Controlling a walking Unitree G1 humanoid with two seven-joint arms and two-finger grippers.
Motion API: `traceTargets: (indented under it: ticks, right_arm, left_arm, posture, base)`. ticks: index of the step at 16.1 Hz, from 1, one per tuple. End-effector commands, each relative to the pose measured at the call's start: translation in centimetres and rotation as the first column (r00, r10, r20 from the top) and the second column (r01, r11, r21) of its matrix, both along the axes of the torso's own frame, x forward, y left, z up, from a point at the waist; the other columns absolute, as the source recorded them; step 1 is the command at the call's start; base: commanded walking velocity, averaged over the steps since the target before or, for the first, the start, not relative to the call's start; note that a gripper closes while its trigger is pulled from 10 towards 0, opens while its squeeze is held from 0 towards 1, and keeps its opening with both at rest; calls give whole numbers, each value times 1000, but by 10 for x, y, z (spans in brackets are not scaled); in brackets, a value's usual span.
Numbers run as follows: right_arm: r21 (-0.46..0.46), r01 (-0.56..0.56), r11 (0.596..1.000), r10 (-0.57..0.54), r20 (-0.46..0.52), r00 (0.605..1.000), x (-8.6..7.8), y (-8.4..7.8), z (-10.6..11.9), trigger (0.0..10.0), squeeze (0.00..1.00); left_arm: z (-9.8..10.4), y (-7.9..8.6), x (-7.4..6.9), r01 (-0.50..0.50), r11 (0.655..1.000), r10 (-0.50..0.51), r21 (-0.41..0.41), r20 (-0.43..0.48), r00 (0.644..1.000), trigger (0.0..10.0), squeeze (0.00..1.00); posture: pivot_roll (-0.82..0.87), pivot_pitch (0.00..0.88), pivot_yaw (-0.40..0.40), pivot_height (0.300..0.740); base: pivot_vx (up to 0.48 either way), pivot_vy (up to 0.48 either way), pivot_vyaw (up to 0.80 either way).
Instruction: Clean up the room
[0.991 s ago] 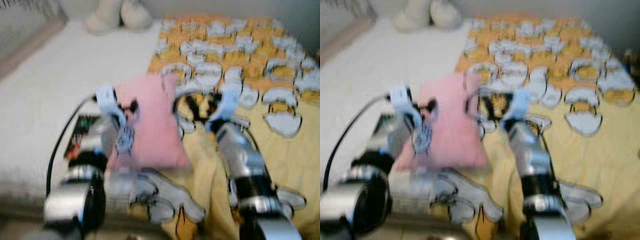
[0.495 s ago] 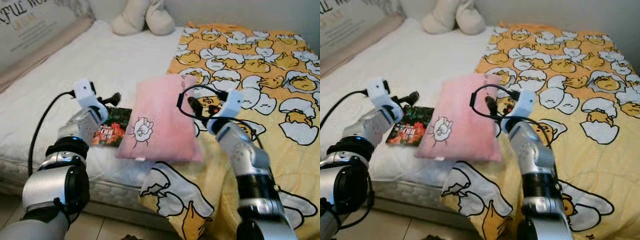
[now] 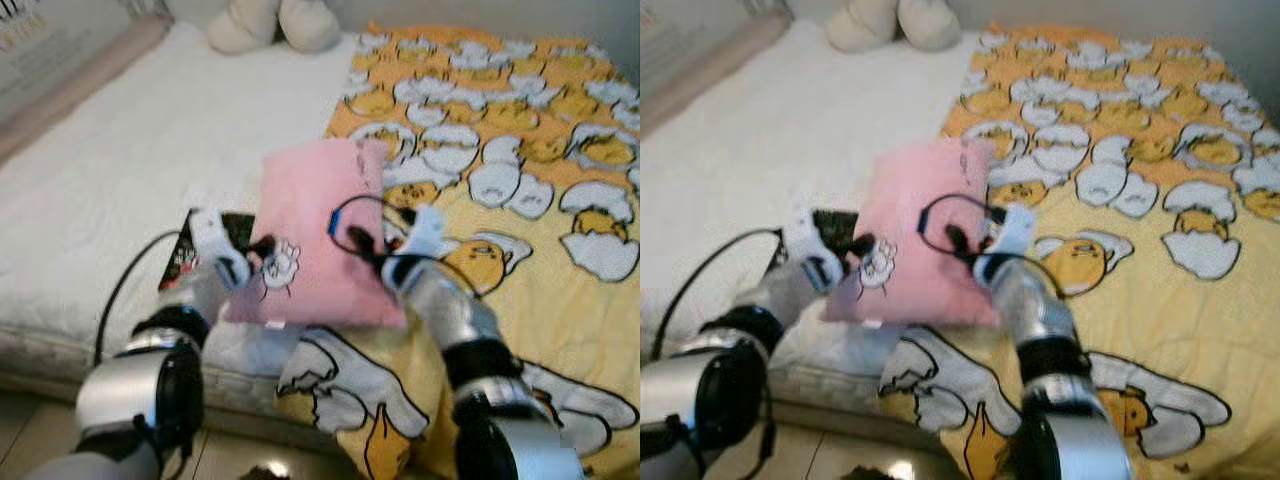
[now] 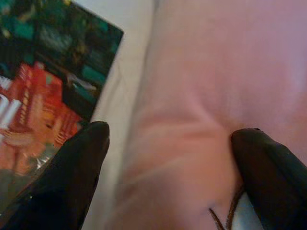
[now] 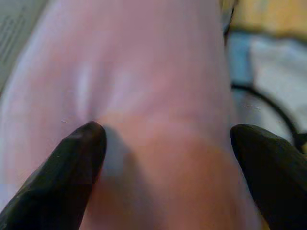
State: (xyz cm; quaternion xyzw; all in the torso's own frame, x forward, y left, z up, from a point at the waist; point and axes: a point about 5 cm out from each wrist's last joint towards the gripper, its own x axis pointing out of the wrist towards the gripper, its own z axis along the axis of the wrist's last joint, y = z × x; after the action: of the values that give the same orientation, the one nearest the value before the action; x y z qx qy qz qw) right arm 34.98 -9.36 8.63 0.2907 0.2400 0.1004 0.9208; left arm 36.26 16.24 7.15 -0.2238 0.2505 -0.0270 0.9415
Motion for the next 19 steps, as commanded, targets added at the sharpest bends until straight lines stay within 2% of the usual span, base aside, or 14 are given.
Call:
traceTargets:
  ticks: [1, 2, 3, 4, 5, 10, 11, 12, 13, 15, 19]
  right_arm:
    - [75, 1, 997, 1, -32, 999, 1, 7, -2, 10000, 0]
    - [156, -16, 988, 34, -117, 993, -2, 19, -8, 10000, 0]
    - [158, -39, 987, 62, -144, 988, -4, 27, -13, 10000, 0]
    - [139, -35, 990, 56, -151, 987, -5, 27, -17, 2078, 0]
    - [134, -18, 991, 40, -163, 986, -6, 23, -21, 0, 0]
    - [41, -33, 999, 38, -139, 990, -7, 4, -29, 0, 0]
    - [7, -44, 999, 44, -128, 991, -7, 2, -30, 0, 0]
    - [-107, -74, 991, 60, -130, 990, -9, -5, -36, 0, 0]
    - [-130, -76, 989, 58, -134, 989, -10, -8, -39, 0, 0]
    - [-114, -72, 991, 60, -112, 992, -11, -10, -39, 0, 0]
    - [-125, -68, 990, 60, -65, 996, -7, -13, -35, 0, 0]
  left_arm:
    - [4, -3, 3, -16, 999, 16, -30, 3, 1000, 10000, 0]
    - [6, -14, 5, 13, 998, -13, -59, 10, 1000, 10000, 0]
    - [5, -24, 4, 48, 997, -47, -62, 7, 999, 10000, 0]
    - [5, -30, 4, 79, 995, -78, -61, 15, 997, 0, 0]
    - [4, -35, 3, 104, 994, -104, -40, 11, 995, 0, 0]
    - [-1, -39, -1, 138, 989, -137, -51, 21, 990, 0, 0]
    - [-1, -42, -1, 149, 988, -148, -49, 26, 989, 0, 0]
    - [0, -51, -2, 206, 978, -205, -23, 47, 978, 0, 0]
    - [-2, -56, -4, 231, 973, -230, -20, 48, 972, 0, 0]
    - [-4, -64, -6, 276, 961, -273, -34, 66, 960, 0, 0]
    - [-4, -68, -6, 260, 966, -258, -15, 74, 963, 0, 0]
  posture:
    - [-212, 77, 88, 740]
    - [-208, 79, 93, 740]
    - [-208, 78, 95, 740]
    - [-208, 75, 94, 740]
    - [-210, 75, 95, 740]
    - [-219, 61, 95, 740]
    - [-223, 54, 90, 740]
    - [-222, 48, 77, 740]
    - [-218, 47, 72, 740]
    - [-212, 46, 73, 740]
    - [-197, 30, 64, 740]
  base:
    - [0, 0, 0]
    - [0, 0, 0]
    - [0, 0, 0]
    - [0, 0, 0]
    - [0, 0, 0]
    - [0, 0, 0]
    - [0, 0, 0]
    - [0, 0, 0]
    - [0, 0, 0]
    - [0, 0, 0]
    - [0, 0, 0]
